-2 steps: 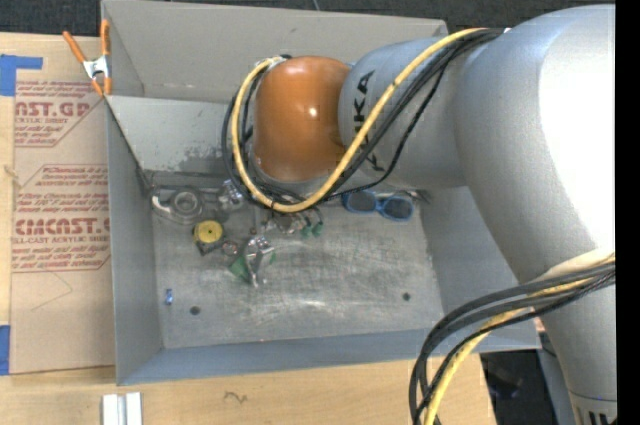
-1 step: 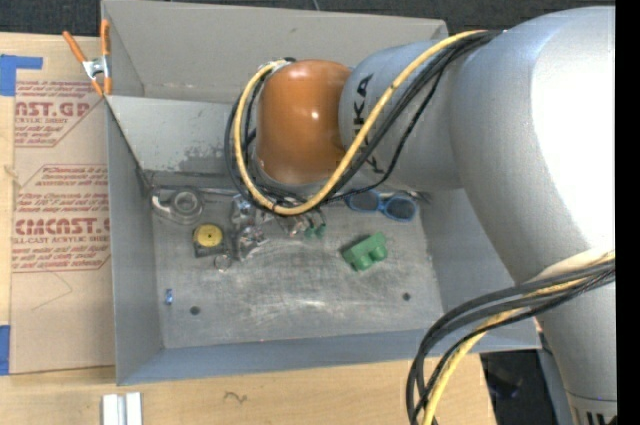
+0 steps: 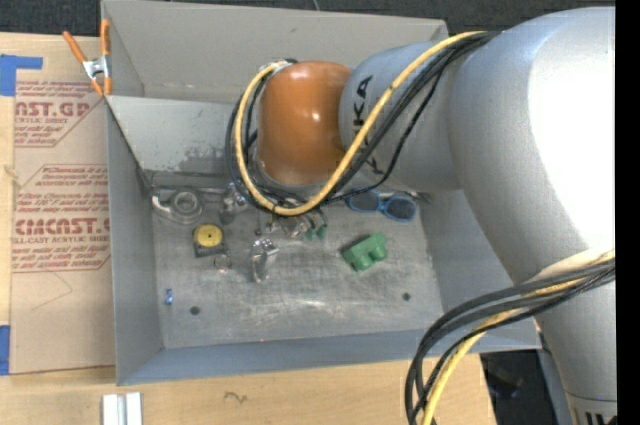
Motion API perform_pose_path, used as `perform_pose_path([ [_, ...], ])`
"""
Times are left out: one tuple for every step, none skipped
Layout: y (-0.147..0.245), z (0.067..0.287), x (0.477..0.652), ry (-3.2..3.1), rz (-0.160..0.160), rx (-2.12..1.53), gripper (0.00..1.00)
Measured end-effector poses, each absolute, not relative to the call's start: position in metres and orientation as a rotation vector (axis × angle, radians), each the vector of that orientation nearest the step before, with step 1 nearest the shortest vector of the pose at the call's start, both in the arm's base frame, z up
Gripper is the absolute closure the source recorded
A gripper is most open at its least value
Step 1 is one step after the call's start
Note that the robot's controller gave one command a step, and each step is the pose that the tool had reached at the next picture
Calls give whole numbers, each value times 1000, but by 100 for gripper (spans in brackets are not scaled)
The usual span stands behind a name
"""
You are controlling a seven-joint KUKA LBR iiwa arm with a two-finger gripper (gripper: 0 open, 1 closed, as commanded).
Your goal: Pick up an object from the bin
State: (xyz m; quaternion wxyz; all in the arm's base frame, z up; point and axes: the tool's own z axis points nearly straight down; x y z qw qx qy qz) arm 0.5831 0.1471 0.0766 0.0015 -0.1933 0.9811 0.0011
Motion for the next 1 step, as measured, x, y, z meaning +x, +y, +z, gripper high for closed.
perform_pose_path([
  [236, 72, 588, 3088, 2, -595, 0],
])
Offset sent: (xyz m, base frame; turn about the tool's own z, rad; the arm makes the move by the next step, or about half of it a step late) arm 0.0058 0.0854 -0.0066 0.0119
